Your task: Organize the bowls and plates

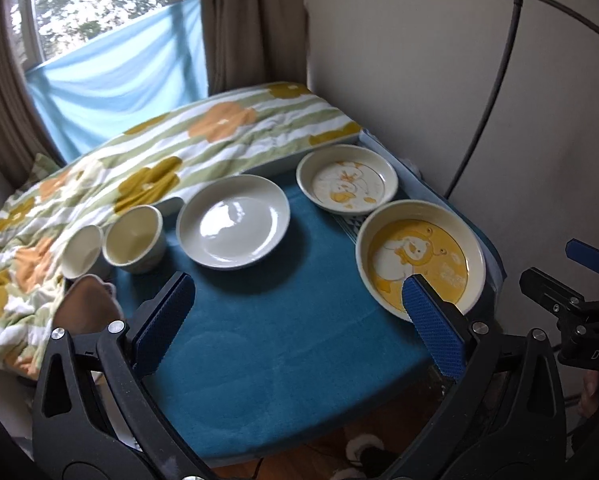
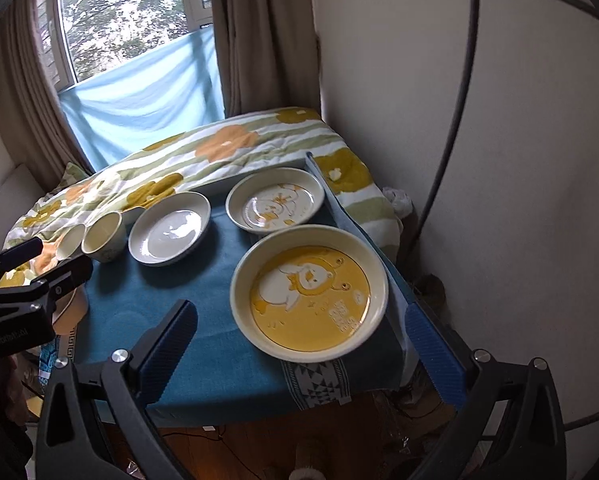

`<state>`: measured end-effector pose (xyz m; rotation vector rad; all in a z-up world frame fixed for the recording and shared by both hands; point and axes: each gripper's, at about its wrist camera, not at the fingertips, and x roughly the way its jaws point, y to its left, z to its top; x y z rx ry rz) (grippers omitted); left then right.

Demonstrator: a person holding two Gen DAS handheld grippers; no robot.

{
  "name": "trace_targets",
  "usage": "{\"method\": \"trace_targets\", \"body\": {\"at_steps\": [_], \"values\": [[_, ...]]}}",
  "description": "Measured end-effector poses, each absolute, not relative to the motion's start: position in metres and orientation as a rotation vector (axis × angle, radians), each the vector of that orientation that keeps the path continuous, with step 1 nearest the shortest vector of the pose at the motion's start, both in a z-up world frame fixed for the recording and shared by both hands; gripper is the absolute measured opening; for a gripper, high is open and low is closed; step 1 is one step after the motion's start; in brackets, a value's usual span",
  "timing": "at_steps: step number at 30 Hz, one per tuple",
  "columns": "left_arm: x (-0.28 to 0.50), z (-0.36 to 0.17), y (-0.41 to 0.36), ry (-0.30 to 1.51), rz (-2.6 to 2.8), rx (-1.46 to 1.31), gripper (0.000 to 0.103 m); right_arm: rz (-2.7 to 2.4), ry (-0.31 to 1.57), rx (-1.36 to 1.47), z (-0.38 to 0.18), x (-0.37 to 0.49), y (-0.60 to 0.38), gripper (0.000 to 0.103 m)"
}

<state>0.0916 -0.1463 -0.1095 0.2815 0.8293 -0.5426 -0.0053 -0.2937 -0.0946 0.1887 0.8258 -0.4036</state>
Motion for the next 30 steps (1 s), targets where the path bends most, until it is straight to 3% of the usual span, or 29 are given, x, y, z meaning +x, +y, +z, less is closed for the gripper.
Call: {"method": "trace_targets", "body": {"at_steps": [5, 10, 12, 16, 19, 21, 24, 26, 30], "values": [[0.124, -0.166, -0.203, 0.964, -0.660, 0.317, 0.103, -0.404, 0.890, 0.369, -0.142, -0.007, -0.348, 0.100], [0.151, -0.215, -0.241, 1.081, -0.776, 0.338, 0.103, -0.377, 0.953, 0.498, -0.187, 0.006, -0.387, 0.083], [0.162, -0.232, -0.251, 1.123, -0.804, 0.337, 0.102, -0.358, 0.969, 0.542, -0.201, 0.013, -0.397, 0.071], [0.180, -0.252, -0.262, 1.177, -0.843, 0.314, 0.095, -0.319, 0.986, 0.574, -0.217, 0.022, -0.412, 0.063], [0.193, -0.264, -0.267, 1.221, -0.851, 0.302, 0.072, -0.303, 0.991, 0.585, -0.223, 0.029, -0.421, 0.053], [0.200, -0.271, -0.268, 1.259, -0.864, 0.284, 0.047, -0.303, 0.997, 0.590, -0.226, 0.033, -0.427, 0.041], [0.206, -0.281, -0.271, 1.301, -0.873, 0.280, 0.024, -0.299, 1.006, 0.591, -0.230, 0.036, -0.432, 0.029], [0.208, -0.284, -0.272, 1.314, -0.878, 0.277, 0.016, -0.295, 1.010, 0.588, -0.232, 0.040, -0.436, 0.024], [0.211, -0.288, -0.270, 1.328, -0.889, 0.256, 0.013, -0.306, 1.022, 0.576, -0.234, 0.042, -0.440, 0.014]]}}
